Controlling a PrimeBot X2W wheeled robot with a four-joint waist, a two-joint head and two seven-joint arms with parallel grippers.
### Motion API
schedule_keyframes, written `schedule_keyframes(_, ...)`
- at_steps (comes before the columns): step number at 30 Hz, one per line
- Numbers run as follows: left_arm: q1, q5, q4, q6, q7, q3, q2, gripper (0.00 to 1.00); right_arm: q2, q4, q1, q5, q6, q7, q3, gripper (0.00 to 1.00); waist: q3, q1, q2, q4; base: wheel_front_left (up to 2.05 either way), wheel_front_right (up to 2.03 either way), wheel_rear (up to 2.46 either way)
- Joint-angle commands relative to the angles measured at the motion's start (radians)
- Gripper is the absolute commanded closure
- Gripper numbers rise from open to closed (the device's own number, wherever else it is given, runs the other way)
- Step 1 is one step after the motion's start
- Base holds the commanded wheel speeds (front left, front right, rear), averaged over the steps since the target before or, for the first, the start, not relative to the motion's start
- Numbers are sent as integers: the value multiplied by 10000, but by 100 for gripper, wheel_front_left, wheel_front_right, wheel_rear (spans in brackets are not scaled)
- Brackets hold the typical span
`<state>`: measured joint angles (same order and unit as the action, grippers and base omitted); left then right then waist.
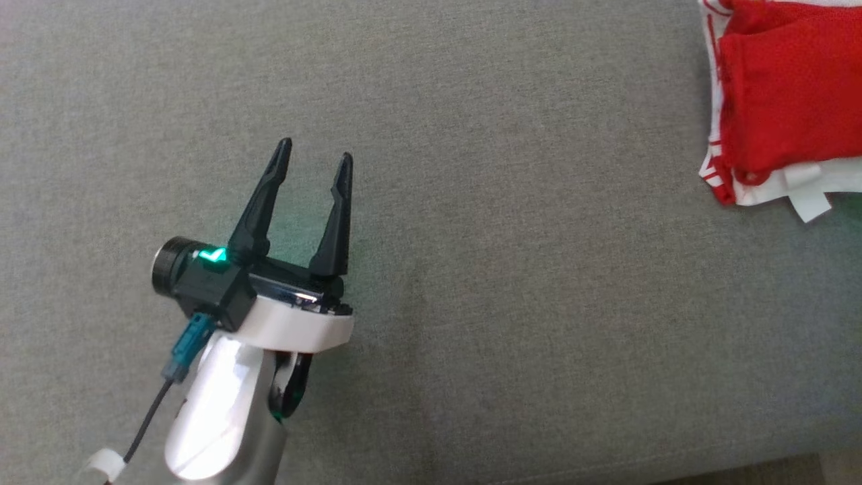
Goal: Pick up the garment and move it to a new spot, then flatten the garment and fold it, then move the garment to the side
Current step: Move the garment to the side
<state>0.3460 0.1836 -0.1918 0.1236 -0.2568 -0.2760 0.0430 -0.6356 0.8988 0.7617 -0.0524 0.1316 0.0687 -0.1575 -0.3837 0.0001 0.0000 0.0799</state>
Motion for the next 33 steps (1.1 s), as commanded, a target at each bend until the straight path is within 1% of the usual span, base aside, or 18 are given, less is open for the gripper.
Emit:
schedule_keyframes(1,289,-112,257,22,-49,389,72,0,-149,-30,106,33,-9,61,375,0,8,-1,0,-14,0,0,0)
schedule_keyframes(5,250,-108,238,34,-49,596,72,0,262,-48,151,420,-9,535,960,0,186,-1,0,36,0,0,0)
schedule_keyframes(8,141,-101,229,41,-49,727,72,0,750,-361,160,683,-9,988,1419,0,471,-1,0,82,0,0,0)
schedule_keyframes(9,141,-101,229,41,-49,727,72,0,750,-361,160,683,-9,988,1419,0,471,-1,0,82,0,0,0)
schedule_keyframes(12,-45,-104,257,45,-49,894,72,0,1525,-961,77,607,-9,1433,1760,0,835,-1,0,125,0,0,0)
schedule_keyframes(16,-370,-34,313,2,-49,1176,72,0,2576,-2169,-377,268,-9,1747,1775,0,1401,-1,0,133,0,0,0)
schedule_keyframes(21,-815,166,390,-105,-49,1375,72,0,3843,-3869,-1431,-362,-9,1842,1762,0,2053,-1,0,2,0,0,0)
schedule_keyframes(26,-1291,648,463,-142,-49,1464,72,0,5100,-5139,-2804,-775,-9,1865,1928,0,2550,-1,0,-196,0,0,0)
schedule_keyframes(28,-1511,855,445,-161,-49,1500,72,0,5439,-5490,-3366,-927,-9,1879,1904,0,2685,-1,0,-259,0,0,0)
schedule_keyframes(29,-1611,790,440,-157,-49,1485,72,0,5563,-5614,-3644,-1005,-9,1888,1913,0,2739,-1,0,-292,0,0,0)
schedule_keyframes(33,-1991,1050,324,-149,-49,1355,72,0,5808,-5738,-4687,-1124,-9,1916,1919,0,2944,-1,0,-468,0,0,0)
